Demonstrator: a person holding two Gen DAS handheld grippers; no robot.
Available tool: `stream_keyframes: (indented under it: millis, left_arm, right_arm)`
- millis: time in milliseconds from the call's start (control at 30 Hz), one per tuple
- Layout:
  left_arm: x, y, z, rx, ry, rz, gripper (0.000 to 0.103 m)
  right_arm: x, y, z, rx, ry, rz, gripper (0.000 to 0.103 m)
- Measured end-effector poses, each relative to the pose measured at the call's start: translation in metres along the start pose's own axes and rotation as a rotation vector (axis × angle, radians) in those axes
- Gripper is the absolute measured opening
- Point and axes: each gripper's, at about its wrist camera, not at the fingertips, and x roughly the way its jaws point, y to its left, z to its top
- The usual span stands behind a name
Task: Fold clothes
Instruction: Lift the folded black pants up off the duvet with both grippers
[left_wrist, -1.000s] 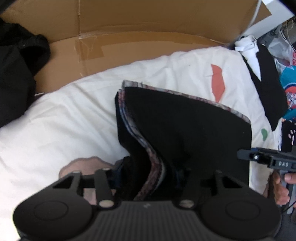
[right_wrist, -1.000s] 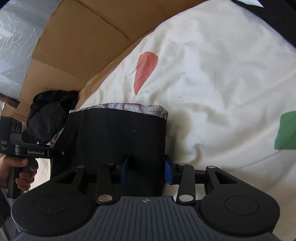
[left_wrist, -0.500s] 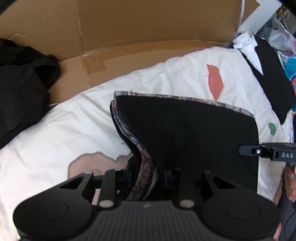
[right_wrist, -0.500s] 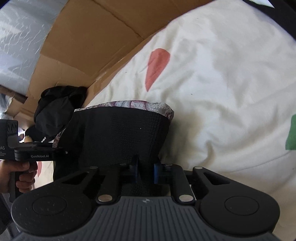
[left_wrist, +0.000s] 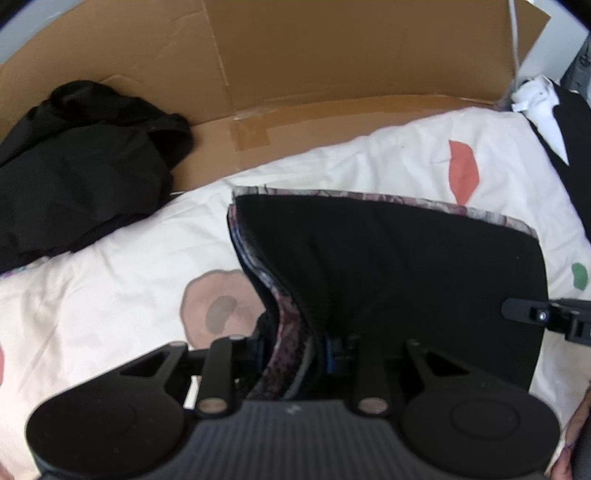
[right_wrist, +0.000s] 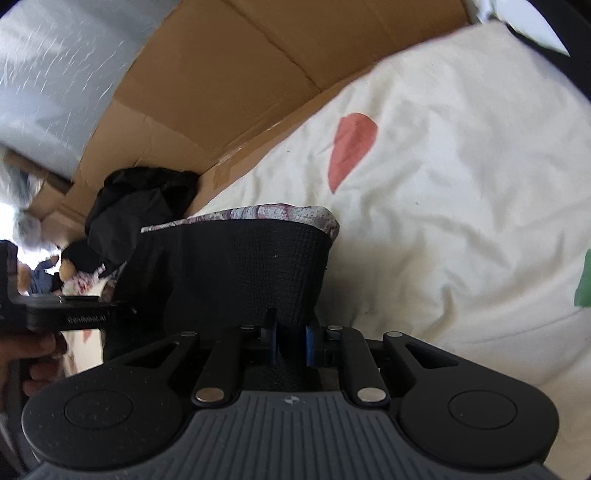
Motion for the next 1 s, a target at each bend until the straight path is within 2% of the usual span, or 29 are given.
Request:
stream_keyframes:
  millis: [367,900,1000]
  left_arm:
    - [-0.045,-0.002,-0.024,-0.094,-0.086,0.046,0.028]
    - [-0.132,0.005,-0.103,-0.272,-0.256,0.092,0.028]
    - [-0.148,0.003,-0.115,-0.280,-0.290,0.099,0.028]
  right_arm:
    - [-0.018,0.031,0.000,-0.118,0.000,-0.047,0.012]
    - [-0.078,0.111,-0.023,-0.431,-0.085,-0.045,0.012]
    - [-0.089,0.123,-0.031,-0.487,-0.110,-0.056,0.012]
